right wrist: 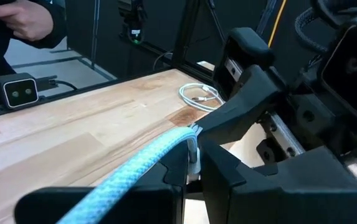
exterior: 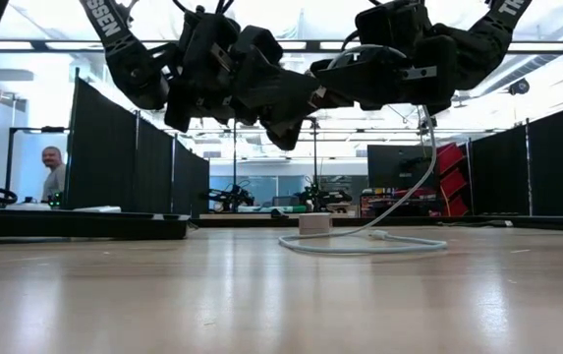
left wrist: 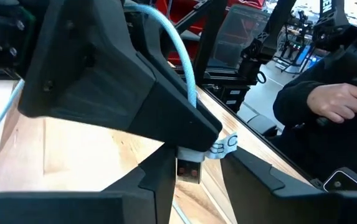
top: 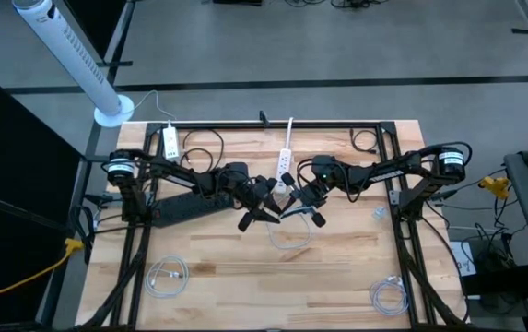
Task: Insert USB
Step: Insert the light blue USB cable into the right white outlet
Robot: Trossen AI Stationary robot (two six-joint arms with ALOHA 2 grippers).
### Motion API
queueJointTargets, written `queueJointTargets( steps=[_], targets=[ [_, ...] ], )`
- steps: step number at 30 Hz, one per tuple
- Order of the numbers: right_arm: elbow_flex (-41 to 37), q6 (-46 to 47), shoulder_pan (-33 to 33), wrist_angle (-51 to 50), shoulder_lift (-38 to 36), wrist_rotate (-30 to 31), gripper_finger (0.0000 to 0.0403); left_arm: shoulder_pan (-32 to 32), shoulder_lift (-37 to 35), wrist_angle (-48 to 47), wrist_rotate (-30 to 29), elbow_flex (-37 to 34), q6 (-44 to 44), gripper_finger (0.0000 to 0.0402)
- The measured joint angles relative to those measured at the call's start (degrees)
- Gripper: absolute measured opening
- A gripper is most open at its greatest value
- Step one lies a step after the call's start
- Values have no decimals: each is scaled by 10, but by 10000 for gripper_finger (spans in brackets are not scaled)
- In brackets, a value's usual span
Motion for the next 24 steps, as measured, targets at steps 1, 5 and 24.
queueJointTargets(
  steps=[1, 5, 24],
  targets=[
    [0, 0, 0, 0, 0, 0, 14, 0, 0, -1, 0, 0, -2, 121],
    [0, 4, 0, 1, 0, 2, 14, 0, 5, 0, 3, 0, -2, 140],
    [1, 9, 4, -11, 0, 0, 14, 0, 9, 4, -14, 0, 27, 36]
  ],
)
